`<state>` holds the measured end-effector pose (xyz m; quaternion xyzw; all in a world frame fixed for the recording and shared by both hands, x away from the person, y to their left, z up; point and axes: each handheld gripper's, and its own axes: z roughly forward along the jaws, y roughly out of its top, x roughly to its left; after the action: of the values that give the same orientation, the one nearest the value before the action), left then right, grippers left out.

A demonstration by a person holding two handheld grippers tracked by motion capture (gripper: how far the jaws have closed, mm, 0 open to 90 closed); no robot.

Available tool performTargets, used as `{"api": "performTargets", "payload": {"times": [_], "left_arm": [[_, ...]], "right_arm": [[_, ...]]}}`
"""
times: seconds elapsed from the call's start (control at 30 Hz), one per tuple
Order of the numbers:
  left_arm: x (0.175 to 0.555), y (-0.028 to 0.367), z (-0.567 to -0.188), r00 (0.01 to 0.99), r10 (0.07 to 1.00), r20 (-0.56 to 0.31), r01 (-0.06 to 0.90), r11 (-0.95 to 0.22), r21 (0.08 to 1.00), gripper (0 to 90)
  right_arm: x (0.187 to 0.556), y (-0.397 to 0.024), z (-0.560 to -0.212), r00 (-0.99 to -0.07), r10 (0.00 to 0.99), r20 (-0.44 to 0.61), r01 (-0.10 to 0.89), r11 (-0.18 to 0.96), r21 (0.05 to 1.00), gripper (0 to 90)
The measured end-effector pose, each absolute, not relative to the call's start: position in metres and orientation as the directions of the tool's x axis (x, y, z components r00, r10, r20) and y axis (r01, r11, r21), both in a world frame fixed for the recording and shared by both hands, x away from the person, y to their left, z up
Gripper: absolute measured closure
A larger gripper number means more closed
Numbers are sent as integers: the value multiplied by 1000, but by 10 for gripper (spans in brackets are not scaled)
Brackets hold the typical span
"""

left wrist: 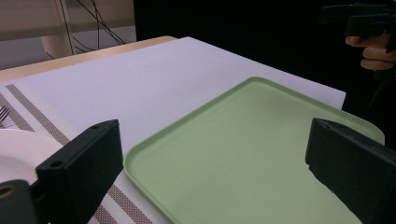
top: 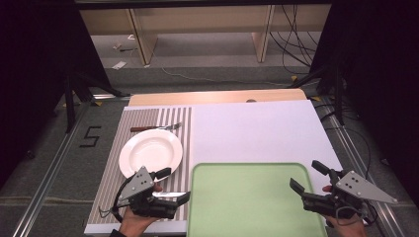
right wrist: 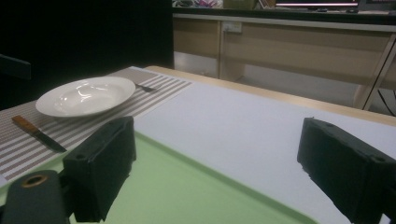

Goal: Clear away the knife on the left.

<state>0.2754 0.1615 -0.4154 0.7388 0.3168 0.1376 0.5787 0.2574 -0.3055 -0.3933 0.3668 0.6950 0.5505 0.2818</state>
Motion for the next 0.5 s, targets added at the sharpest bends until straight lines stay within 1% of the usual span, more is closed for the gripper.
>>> {"api": "performTargets", "payload": {"times": [0.37,0.5], "left_arm": [[276,164,-414,756,635,-159,310,-133,941,50],[277,165,-414,766,624,-154,311,-150,939,58]], "right_arm": [[257,-305,-393,-574,819,11,201,128,971,125],[257,-306,-393,-571,821,11,200,126,972,125]]}}
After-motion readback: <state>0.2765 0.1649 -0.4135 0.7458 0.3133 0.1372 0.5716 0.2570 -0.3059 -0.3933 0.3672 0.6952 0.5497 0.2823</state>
